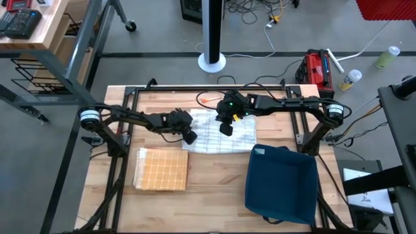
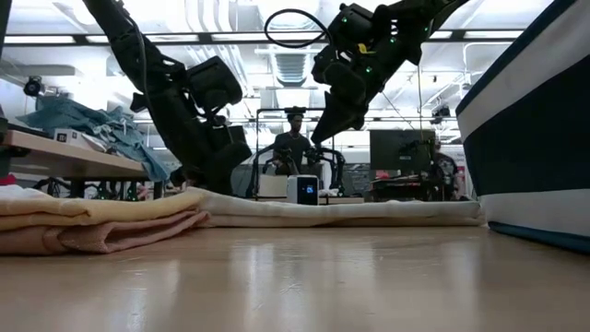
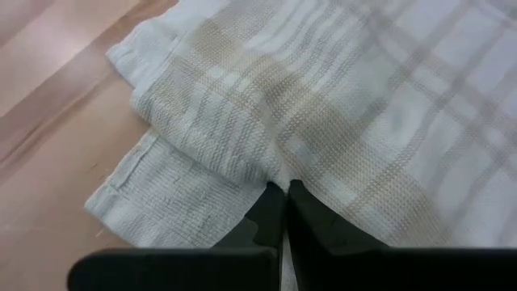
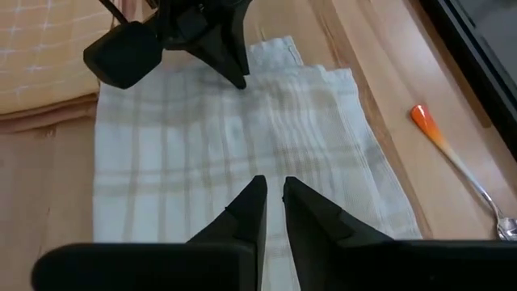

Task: Fold towel
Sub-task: Fold the white towel

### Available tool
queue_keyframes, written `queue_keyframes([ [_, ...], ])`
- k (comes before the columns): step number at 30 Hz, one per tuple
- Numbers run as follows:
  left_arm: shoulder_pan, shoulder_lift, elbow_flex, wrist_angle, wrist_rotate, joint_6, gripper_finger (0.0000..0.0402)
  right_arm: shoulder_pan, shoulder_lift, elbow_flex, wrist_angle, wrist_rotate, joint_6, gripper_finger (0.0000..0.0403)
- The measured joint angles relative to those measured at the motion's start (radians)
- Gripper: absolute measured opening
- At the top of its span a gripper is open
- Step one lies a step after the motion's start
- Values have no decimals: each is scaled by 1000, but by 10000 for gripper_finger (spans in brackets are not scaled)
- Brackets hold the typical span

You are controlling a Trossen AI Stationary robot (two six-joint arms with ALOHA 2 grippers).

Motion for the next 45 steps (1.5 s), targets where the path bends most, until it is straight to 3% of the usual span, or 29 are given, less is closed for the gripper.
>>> queue_keyframes([
  [28, -1, -2, 4, 40, 0, -9, 57, 2, 0, 0, 0, 0, 19, 85],
  [33, -1, -3, 4, 77, 1, -8, 62, 2, 0, 0, -7, 0, 16, 79],
  [39, -1, -3, 4, 127, 1, -7, 65, 3, -18, -2, 48, -113, -104, 68],
  [45, -1, -3, 4, 174, 1, -8, 54, 2, -6, -3, 58, -79, -112, 59],
])
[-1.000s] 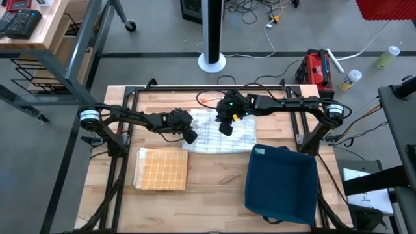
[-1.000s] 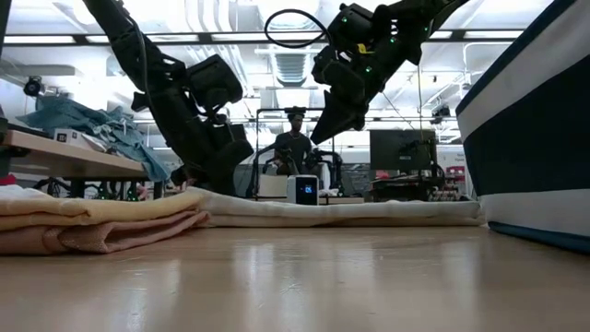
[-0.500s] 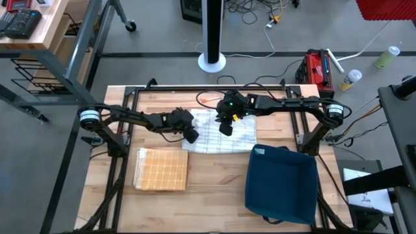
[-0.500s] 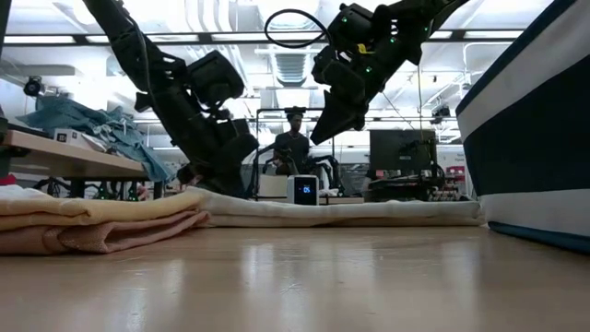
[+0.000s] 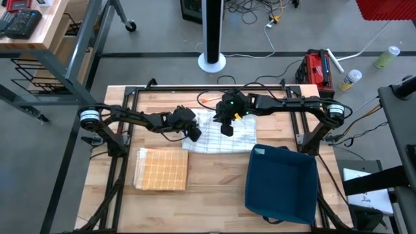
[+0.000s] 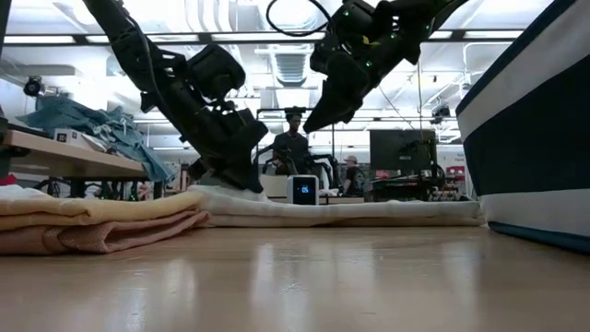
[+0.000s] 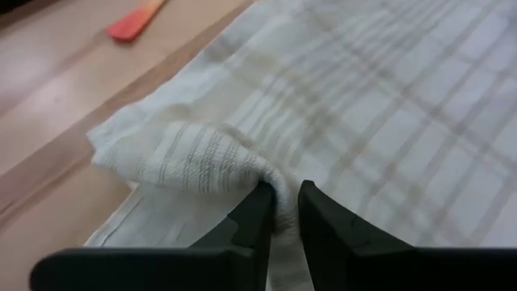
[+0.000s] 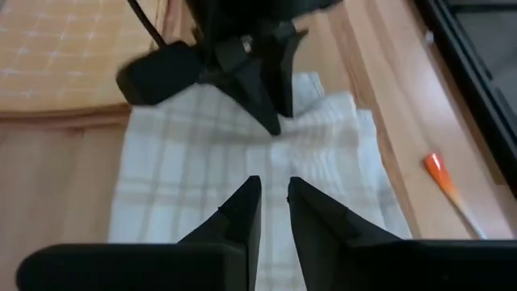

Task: Fold towel
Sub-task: Fold the white towel

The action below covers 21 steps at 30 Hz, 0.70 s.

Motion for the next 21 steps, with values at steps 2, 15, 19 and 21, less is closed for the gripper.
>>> queue_keyframes([
  [2, 0, 0, 0, 18, 0, 0, 49, 0, -2, 1, 6, 0, 0, 55],
  [15, 0, 0, 0, 76, 0, 0, 41, 1, -1, 1, 2, 0, 0, 45],
  [19, 0, 0, 0, 80, 0, 0, 49, 1, -1, 1, 2, 0, 0, 53],
  [21, 0, 0, 0, 80, 0, 0, 52, 1, -1, 1, 5, 0, 0, 58],
])
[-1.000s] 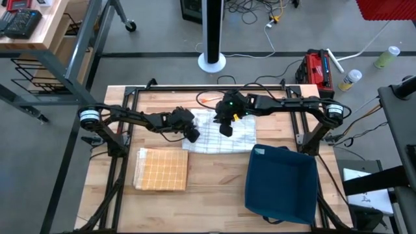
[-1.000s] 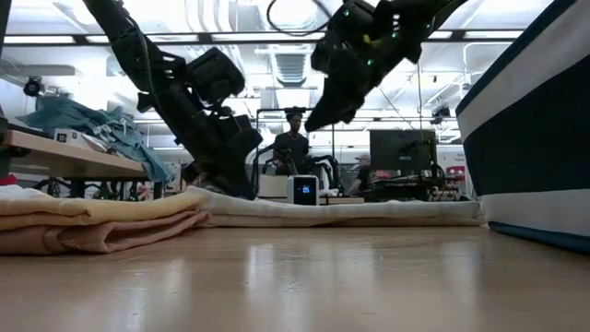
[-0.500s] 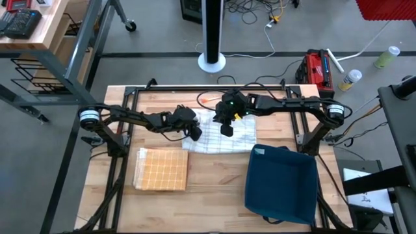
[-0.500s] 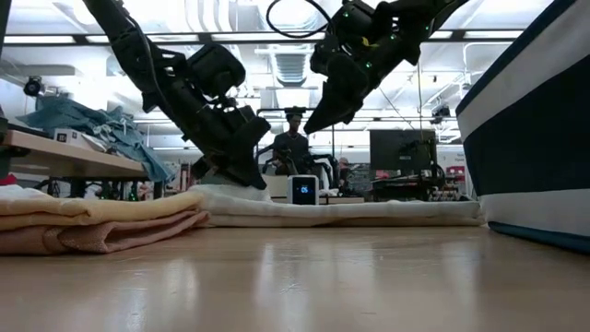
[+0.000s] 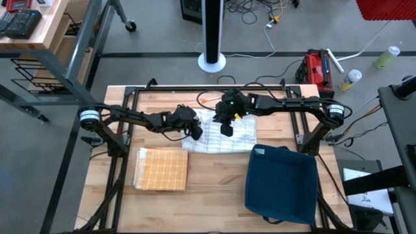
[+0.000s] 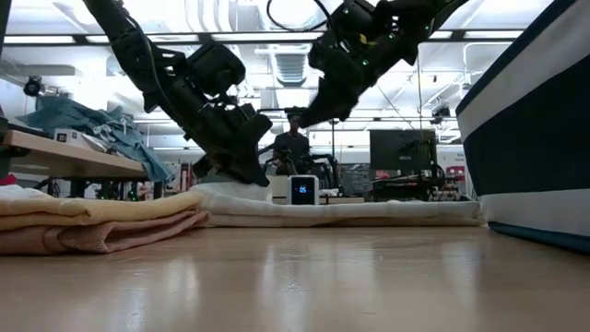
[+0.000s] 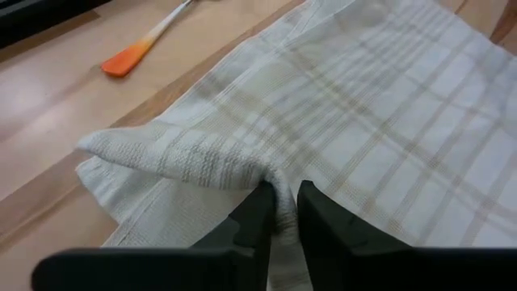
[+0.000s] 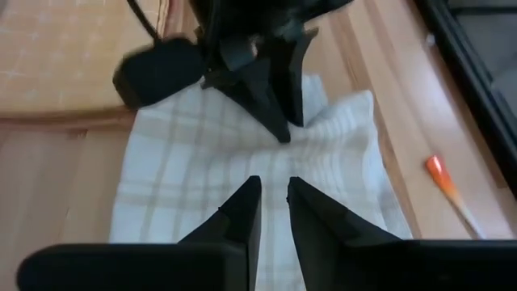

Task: Fold towel
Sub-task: Fold the white towel

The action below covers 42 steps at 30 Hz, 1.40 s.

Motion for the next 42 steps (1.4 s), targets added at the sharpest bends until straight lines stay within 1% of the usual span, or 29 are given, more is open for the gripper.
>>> queue_keyframes([
  [3, 0, 0, 0, 8, 0, 9, 56, 0, 0, 0, 70, 0, 37, 65],
  [5, 0, 0, 0, 32, -5, 27, 59, 2, -2, 1, 75, -1, 145, 68],
  [7, 1, 0, 0, 60, -7, 47, 63, 2, -11, 0, 66, -1, 187, 70],
  [11, 0, 0, 0, 118, -5, 27, 70, 4, -47, 7, 74, -2, 162, 69],
  [14, 5, -1, 0, 111, -3, 39, 74, 8, -58, 15, 72, -2, 129, 62],
  [16, 18, -5, 0, 108, -3, 19, 76, 11, -59, 24, 63, -3, 124, 56],
  [18, 26, -23, 0, 83, -2, -19, 77, 11, -60, 41, 71, -3, 137, 51],
  [21, 24, -50, 0, 100, 0, -27, 78, 11, -56, 63, 73, -1, 177, 44],
  [25, 25, -92, 0, 144, 1, -31, 72, 11, -48, 86, 84, 0, 179, 39],
  [27, 24, -118, 0, 149, 1, -75, 68, 13, -49, 90, 122, -2, 183, 40],
  [28, 23, -130, 0, 162, 11, -99, 66, 16, -51, 90, 123, -9, 188, 41],
  [30, 23, -160, 0, 164, 75, -114, 62, 17, -54, 88, 105, -46, 206, 44],
  [33, 8, -190, -2, 168, 173, -92, 56, 27, -58, 87, 72, -148, 176, 50],
  [35, -10, -200, -10, 140, 199, -66, 51, 35, -58, 87, 26, -164, 154, 54],
  [39, -26, -197, -11, 44, 203, -46, 43, 48, -58, 67, -33, -155, 122, 58],
  [41, -25, -186, -11, -36, 201, -46, 38, 49, -60, 53, -52, -131, 115, 59],
  [42, -23, -184, -11, -93, 188, -46, 37, 50, -62, 47, -70, -100, 109, 59],
])
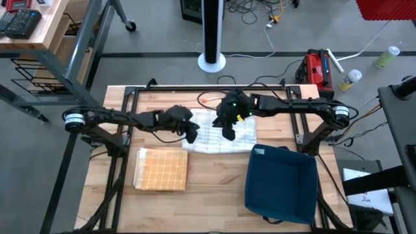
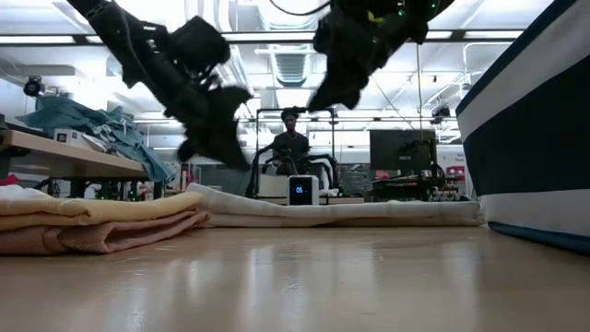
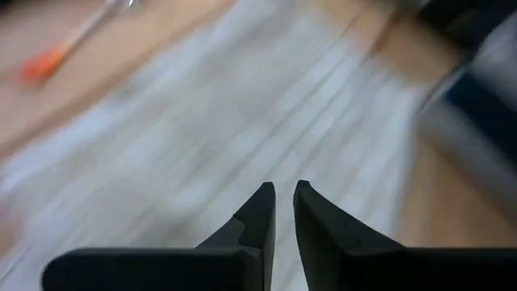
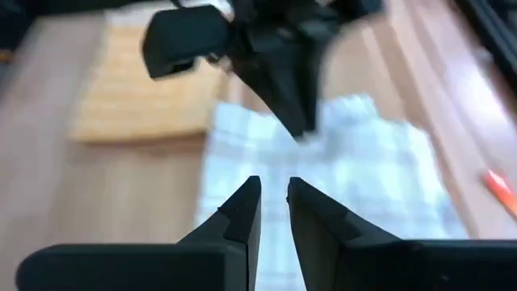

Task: Fold towel
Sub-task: Fold the white towel

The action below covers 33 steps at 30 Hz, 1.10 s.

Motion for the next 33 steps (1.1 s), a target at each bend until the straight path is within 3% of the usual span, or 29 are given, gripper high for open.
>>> queue_keyframes([
  [2, 3, 3, 0, -113, -87, -32, 34, 0, 0, -6, -33, 81, -14, 55],
  [5, 7, 8, -4, -264, -300, -138, 31, -1, -8, -15, -88, 184, -17, 45],
  [7, 12, 9, -9, -311, -351, -175, 30, -1, -8, -23, -88, 201, -23, 39],
  [13, 24, 32, -13, -267, -351, -199, 33, 0, -9, -28, -82, 198, -41, 33],
  [17, 45, 77, -10, -251, -272, -255, 40, -1, -33, -44, -34, 171, -38, 43],
  [22, 57, 165, 1, -257, -171, -285, 63, 0, -143, -69, -13, 126, 1, 62],
  [33, 60, 244, 107, -255, -146, -233, 133, 6, -376, -204, -14, 130, 52, 98],
])
